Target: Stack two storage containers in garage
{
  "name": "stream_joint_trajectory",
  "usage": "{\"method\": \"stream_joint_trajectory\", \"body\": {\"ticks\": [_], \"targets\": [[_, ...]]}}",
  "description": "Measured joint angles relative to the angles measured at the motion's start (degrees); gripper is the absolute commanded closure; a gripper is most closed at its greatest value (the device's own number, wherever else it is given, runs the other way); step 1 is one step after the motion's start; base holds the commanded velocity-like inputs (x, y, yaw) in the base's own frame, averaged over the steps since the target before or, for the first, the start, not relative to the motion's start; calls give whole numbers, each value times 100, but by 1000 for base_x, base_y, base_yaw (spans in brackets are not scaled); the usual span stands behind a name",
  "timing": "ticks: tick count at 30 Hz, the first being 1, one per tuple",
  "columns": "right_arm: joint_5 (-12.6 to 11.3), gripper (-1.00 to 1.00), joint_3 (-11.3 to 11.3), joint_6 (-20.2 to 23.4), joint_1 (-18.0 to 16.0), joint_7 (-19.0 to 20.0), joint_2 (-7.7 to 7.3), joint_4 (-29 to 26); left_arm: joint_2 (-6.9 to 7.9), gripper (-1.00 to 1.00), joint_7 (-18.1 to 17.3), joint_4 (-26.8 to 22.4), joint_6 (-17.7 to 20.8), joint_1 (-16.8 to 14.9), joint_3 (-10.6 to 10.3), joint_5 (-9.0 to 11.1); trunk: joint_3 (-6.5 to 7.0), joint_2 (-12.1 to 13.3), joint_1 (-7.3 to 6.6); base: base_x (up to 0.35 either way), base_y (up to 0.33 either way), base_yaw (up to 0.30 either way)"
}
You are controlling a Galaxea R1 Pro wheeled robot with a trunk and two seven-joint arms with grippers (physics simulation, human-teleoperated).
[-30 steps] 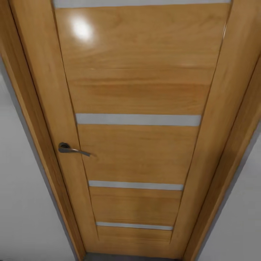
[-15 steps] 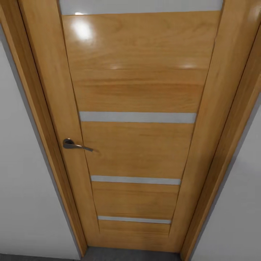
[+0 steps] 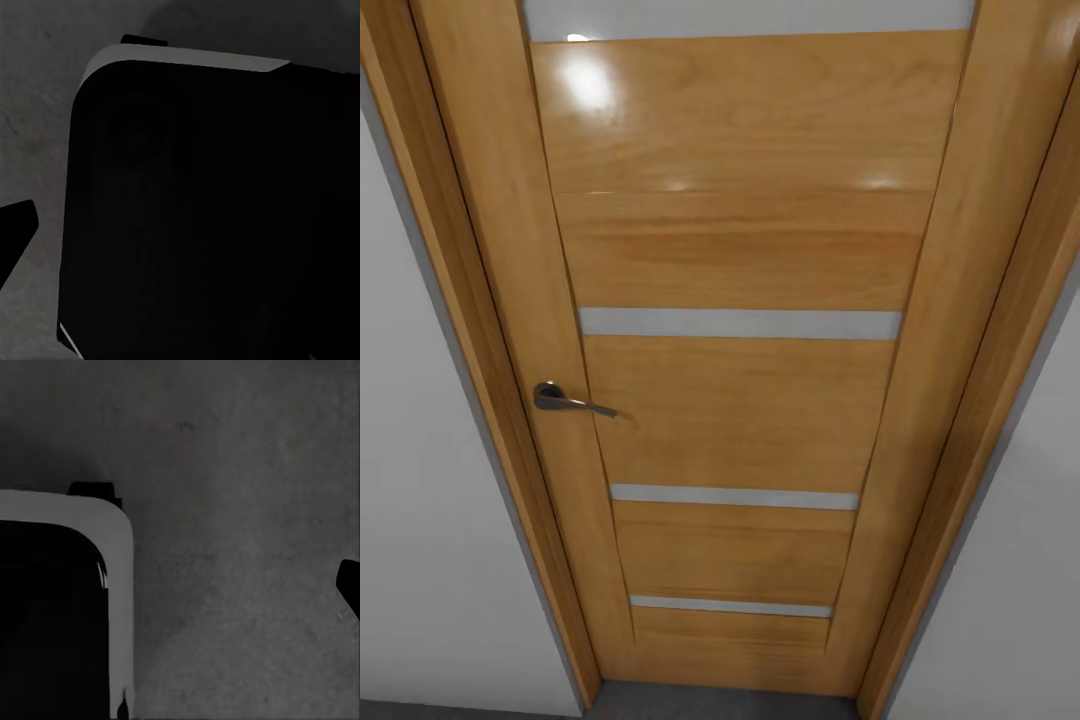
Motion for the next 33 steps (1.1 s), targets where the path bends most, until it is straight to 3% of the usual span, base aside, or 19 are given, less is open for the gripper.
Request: {"method": "stream_joint_trajectory", "body": {"ticks": [5, 13, 17, 23, 26, 30, 33], "targets": [[-12, -100, -12, 473, -5, -120, -82, -794, 0, -100, 0, 0, 0, 0, 3, 0, 0, 0, 0, 0, 0, 0], [38, -100, -5, 842, -7, -142, -25, -2009, 0, -100, 0, 0, 0, 0, 4, -6, 0, 0, 0, 0, 0, 0], [45, -100, 6, 861, -6, -125, 22, -2194, 0, -100, 0, -1, 0, 0, 4, -7, 0, 0, 0, 0, 0, 0], [90, -100, 28, 861, -6, -124, 227, -2418, 0, -100, 0, 0, 0, 0, 4, -8, 0, 0, 0, 0, 0, 0], [1, -100, 117, 774, -103, -20, 324, -2325, -6, -100, -21, -1, 0, -7, 1, -1, 0, 0, 0, 0, 0, 0], [-87, -100, 235, 796, -188, 96, 293, -2195, -7, -100, -18, -1, 0, -8, 2, 1, 0, 0, 0, 0, 0, 0], [0, -100, 145, 767, -90, 9, 233, -2099, -9, -100, -20, -1, 0, -8, 1, -1, 0, 0, 0, 0, 0, 0]]}}
